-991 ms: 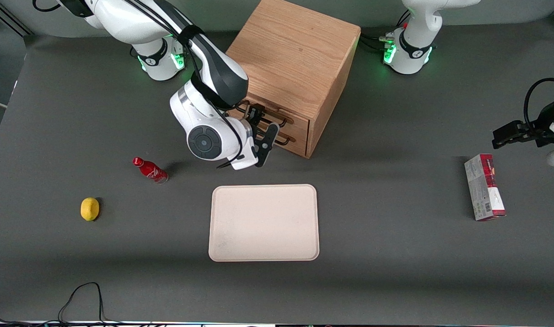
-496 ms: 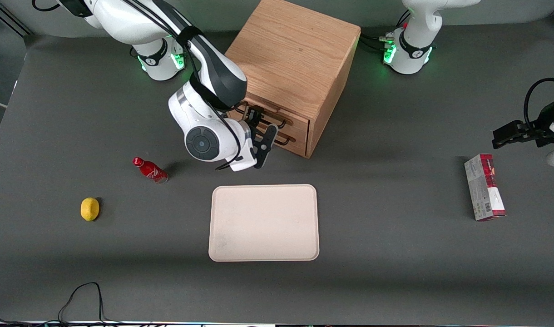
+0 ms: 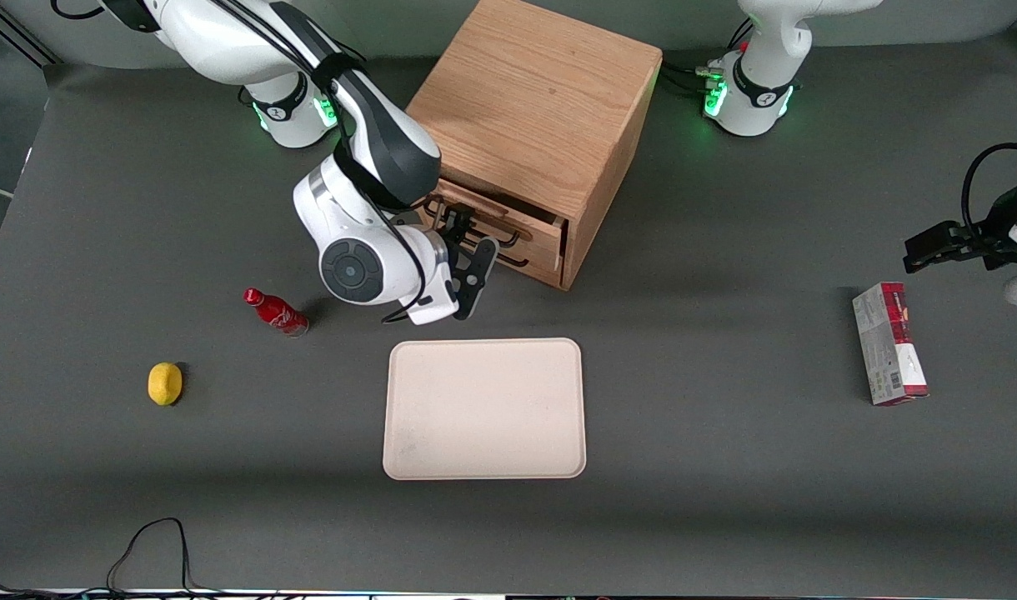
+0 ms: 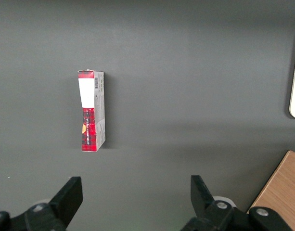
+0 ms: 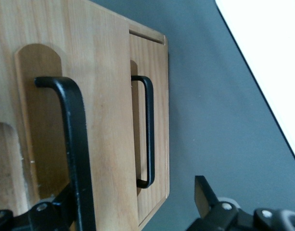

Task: Open upper drawer
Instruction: 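Pull the upper drawer outward by its handle with the right gripper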

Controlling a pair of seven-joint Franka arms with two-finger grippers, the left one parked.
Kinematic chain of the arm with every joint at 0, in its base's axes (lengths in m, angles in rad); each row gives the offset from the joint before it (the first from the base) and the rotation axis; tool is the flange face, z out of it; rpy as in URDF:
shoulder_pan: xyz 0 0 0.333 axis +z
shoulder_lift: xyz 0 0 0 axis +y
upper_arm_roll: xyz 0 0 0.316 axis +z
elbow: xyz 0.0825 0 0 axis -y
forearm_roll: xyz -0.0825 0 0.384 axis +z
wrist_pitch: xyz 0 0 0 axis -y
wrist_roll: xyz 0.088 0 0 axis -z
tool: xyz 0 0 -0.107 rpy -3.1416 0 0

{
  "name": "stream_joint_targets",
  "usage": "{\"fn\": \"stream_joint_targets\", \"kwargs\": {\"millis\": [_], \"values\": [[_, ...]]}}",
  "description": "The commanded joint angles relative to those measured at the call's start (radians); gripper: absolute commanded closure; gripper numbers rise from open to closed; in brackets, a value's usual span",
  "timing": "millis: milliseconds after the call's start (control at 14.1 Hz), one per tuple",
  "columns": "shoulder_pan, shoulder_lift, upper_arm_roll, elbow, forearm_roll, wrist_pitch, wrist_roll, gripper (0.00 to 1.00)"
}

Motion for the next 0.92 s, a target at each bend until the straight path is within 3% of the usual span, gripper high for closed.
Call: {"fn": "stream_joint_targets", "kwargs": {"millis": [0, 850], "values": [[-0.024, 0.019, 0.004, 0.052, -0.018, 0.001, -0.021, 0.00], [-0.041, 0.068, 0.002, 0.098, -0.029, 0.012, -0.041, 0.00]]}}
